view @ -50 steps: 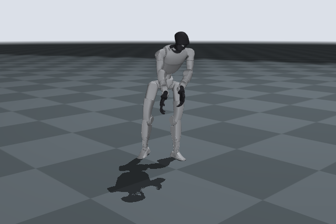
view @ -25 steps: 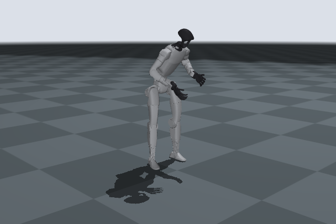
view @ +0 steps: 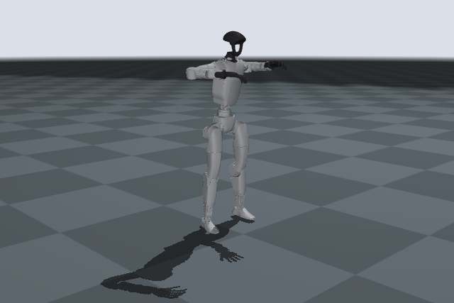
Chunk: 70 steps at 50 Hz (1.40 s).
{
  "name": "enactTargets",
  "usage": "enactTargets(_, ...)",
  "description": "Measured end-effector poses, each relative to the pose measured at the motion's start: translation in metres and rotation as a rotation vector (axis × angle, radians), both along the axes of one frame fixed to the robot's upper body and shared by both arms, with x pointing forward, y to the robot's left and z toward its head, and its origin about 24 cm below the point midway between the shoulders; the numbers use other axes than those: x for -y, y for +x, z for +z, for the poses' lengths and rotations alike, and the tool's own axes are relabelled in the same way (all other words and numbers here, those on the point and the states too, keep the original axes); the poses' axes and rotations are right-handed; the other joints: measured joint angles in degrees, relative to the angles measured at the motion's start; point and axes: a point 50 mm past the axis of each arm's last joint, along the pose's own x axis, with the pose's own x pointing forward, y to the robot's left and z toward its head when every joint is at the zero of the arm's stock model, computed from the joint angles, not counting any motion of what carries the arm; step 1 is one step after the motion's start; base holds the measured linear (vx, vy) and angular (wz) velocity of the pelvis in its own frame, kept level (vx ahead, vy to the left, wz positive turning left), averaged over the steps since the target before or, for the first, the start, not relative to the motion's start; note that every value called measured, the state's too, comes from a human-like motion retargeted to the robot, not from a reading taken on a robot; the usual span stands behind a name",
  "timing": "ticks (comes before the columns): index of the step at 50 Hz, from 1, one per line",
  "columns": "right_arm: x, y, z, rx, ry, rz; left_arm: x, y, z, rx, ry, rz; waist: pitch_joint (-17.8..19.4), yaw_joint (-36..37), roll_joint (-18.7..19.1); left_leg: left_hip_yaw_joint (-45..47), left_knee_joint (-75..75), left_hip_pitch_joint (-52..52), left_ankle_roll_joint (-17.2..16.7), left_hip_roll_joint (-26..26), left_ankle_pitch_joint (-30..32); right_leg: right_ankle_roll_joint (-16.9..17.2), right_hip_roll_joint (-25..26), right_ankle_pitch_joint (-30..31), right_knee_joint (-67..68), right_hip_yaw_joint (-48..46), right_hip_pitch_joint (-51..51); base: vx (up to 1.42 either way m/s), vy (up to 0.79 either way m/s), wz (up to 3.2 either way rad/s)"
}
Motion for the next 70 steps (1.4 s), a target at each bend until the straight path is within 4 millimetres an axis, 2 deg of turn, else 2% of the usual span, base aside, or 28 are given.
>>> enactTargets(10, -0.004, -0.009, 0.020, 0.086, -0.013, 0.007, 0.010, 0.003, 0.013, -0.007, 0.014, -0.067, -1.9, -0.7, 0.9, 2.4, 0.0, 2.5, -0.1, 1.2, -1.1, 0.0, 1.4, -1.0, -0.8, 0.5, 2.4, 0.02, -0.05, -0.05)
enactTargets(16, -0.003, -0.012, 0.025, 0.115, -0.009, 0.000, 0.012, 0.004, 0.016, -0.004, 0.024, -0.081, -2.1, -1.2, 1.1, 3.0, 0.0, 3.1, 0.1, 1.6, -1.5, 0.0, 1.8, -1.0, -1.1, 1.0, 2.8, 0.00, 0.00, 0.00)
enactTargets(70, 0.009, -0.011, 0.026, 0.124, 0.056, -0.026, 0.009, 0.011, 0.016, -0.033, 0.010, -0.082, -1.5, -3.7, 1.4, 4.0, 0.0, 3.3, -0.4, 1.8, -1.9, 0.0, 2.1, 0.1, -1.5, 1.8, 2.6, 0.00, 0.00, 0.00)
